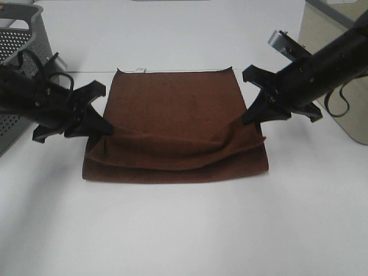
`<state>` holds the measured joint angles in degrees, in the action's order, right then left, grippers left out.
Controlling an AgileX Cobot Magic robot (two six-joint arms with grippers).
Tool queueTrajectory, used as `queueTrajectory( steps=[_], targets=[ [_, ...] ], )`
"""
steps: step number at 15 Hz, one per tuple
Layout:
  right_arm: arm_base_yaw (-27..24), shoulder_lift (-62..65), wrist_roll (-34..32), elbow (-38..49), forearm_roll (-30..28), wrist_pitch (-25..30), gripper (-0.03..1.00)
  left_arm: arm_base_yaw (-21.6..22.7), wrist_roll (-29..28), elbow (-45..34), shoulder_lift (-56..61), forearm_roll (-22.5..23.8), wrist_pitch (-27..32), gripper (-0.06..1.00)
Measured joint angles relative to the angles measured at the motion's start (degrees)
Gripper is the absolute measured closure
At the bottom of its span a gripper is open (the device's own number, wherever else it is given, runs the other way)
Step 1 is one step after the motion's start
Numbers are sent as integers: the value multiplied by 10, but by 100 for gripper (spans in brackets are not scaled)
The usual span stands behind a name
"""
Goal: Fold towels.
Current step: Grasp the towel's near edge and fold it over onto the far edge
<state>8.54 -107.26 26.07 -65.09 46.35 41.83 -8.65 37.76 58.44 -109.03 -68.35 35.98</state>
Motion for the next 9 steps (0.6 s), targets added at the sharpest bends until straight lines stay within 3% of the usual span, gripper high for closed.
queueTrajectory(
  steps=[4, 9],
  targets=[
    [0, -136, -84, -252, -74, 64, 97, 35, -79, 212, -95, 46, 18, 94],
    [0, -309, -174, -602, -210, 125, 97, 37, -95, 426, -227, 50, 2, 94]
  ],
)
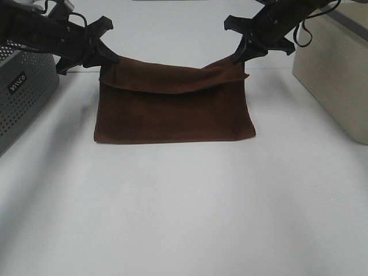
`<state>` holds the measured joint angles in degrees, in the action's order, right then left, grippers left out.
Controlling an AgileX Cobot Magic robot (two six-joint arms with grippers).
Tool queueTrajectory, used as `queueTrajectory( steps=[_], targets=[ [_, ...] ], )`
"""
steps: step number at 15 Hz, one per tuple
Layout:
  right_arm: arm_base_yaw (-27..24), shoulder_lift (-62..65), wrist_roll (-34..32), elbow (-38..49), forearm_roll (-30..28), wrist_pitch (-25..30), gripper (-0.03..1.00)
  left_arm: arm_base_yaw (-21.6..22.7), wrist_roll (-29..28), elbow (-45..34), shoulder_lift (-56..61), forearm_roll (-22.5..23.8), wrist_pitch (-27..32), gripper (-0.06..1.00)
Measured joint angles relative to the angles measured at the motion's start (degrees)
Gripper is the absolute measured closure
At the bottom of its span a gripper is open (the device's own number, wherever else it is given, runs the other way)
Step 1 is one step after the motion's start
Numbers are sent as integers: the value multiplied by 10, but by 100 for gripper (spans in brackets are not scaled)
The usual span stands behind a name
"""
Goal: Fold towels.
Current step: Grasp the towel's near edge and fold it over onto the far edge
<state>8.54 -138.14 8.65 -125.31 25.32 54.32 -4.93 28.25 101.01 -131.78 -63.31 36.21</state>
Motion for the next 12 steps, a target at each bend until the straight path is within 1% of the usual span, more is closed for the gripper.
queueTrajectory(
  steps=[1, 2, 3, 5, 7, 8, 9, 10, 11, 12],
  targets=[
    [0, -26, -7, -43, -15, 0, 97, 0, -2, 28, -22, 0, -15, 94],
    [-1, -50, -8, -74, -18, -3, 97, 0, -3, 53, -43, 0, -30, 94],
    [-4, -68, -9, -87, -15, -14, 97, 0, -3, 72, -63, -1, -43, 94],
    [-9, -97, -7, -92, -12, -58, 97, 0, -3, 105, -97, -6, -70, 94],
    [-10, -117, 10, -92, -11, -85, 97, -2, -2, 123, -124, -8, -83, 91],
    [-10, -123, 19, -92, -11, -93, 97, -6, 8, 132, -134, -9, -89, 85],
    [-10, -125, 21, -92, -10, -98, 95, -10, 21, 137, -139, -9, -91, 73],
    [-10, -127, 22, -92, -10, -102, 86, -14, 32, 140, -140, -9, -91, 55],
    [-10, -127, 22, -92, -10, -112, 69, -17, 43, 142, -140, -10, -92, 36],
    [-11, -125, 22, -92, -10, -114, 41, -18, 45, 143, -140, -10, -92, 20]
  ],
)
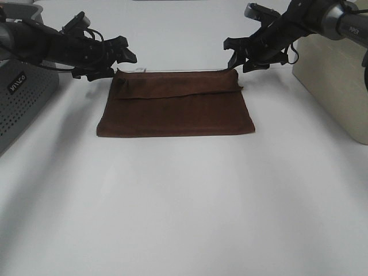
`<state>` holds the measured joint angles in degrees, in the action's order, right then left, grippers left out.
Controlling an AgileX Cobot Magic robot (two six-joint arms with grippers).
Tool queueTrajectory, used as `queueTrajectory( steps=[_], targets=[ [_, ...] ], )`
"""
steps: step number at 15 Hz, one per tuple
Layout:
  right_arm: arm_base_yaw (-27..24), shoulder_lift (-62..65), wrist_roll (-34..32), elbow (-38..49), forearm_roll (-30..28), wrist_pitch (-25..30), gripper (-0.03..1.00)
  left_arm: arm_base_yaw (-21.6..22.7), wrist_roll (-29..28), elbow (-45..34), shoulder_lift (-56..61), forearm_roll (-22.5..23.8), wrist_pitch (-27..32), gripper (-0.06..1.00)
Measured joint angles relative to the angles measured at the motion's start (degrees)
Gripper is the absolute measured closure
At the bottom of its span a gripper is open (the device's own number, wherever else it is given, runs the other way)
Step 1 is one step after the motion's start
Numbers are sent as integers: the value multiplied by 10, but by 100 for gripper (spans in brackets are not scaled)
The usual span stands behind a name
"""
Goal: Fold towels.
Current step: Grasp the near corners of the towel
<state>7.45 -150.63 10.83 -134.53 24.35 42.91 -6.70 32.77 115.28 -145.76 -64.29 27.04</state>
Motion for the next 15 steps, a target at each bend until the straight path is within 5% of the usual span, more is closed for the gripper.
queueTrajectory(
  steps=[2, 4, 8, 11, 15],
  targets=[
    [0, 6, 0, 0, -2, 14, 24, 1, 1, 0, 0, 1, 2, 6],
    [0, 26, 0, 0, -13, 64, 18, 13, 2, 0, 0, 7, 33, 4],
    [0, 50, -1, 0, -18, 168, 18, 36, -35, 0, 10, 35, 119, 4],
    [0, 57, -22, 0, -19, 253, 18, 34, -116, -8, 41, 124, 168, 4],
    [0, 82, -62, 47, -22, 261, 22, 33, -176, -139, 121, 210, 170, 4]
  ],
)
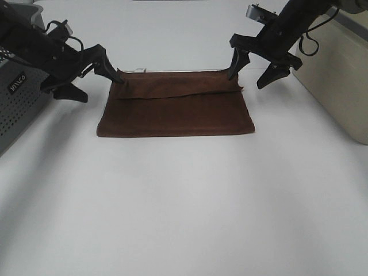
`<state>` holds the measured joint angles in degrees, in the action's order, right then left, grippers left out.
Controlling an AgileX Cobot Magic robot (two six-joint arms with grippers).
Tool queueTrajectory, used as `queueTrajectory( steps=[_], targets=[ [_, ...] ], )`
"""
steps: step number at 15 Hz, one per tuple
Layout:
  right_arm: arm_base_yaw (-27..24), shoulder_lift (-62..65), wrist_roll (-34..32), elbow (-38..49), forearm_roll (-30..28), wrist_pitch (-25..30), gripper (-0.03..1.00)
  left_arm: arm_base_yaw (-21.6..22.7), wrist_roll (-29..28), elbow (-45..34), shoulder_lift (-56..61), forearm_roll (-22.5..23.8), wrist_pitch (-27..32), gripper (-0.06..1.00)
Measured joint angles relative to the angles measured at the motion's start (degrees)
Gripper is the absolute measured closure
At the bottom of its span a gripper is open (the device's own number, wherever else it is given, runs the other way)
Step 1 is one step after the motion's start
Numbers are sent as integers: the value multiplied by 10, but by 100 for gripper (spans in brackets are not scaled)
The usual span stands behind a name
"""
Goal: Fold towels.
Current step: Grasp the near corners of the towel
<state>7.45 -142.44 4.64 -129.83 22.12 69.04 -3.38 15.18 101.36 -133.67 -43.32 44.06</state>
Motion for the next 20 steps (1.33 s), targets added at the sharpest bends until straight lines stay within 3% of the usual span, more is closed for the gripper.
queueTrajectory(
  steps=[4, 9, 14, 16, 17, 18, 19, 20],
  targets=[
    [0, 9, -1, 74, 0, 7, 22, -2, -2, -30, 3, 8, 11, 5],
    [0, -2, 14, 77, 3, 7, 22, -29, -2, -30, -6, 11, -12, 5],
    [0, -34, 14, 79, 21, 7, 26, -41, -2, -30, -30, 5, -28, 23],
    [0, -42, 14, 79, 43, 7, 44, -46, -2, -30, -33, 5, -28, 31],
    [0, -49, 14, 79, 54, 7, 68, -50, -2, -30, -37, 5, -25, 51],
    [0, -50, 14, 79, 54, 7, 84, -52, -2, -30, -39, 6, -17, 69],
    [0, -50, 11, 79, 54, 7, 95, -52, -2, -30, -39, 11, -10, 87],
    [0, -49, 4, 79, 52, 7, 97, -52, -6, -30, -39, 15, -3, 92]
  ],
)
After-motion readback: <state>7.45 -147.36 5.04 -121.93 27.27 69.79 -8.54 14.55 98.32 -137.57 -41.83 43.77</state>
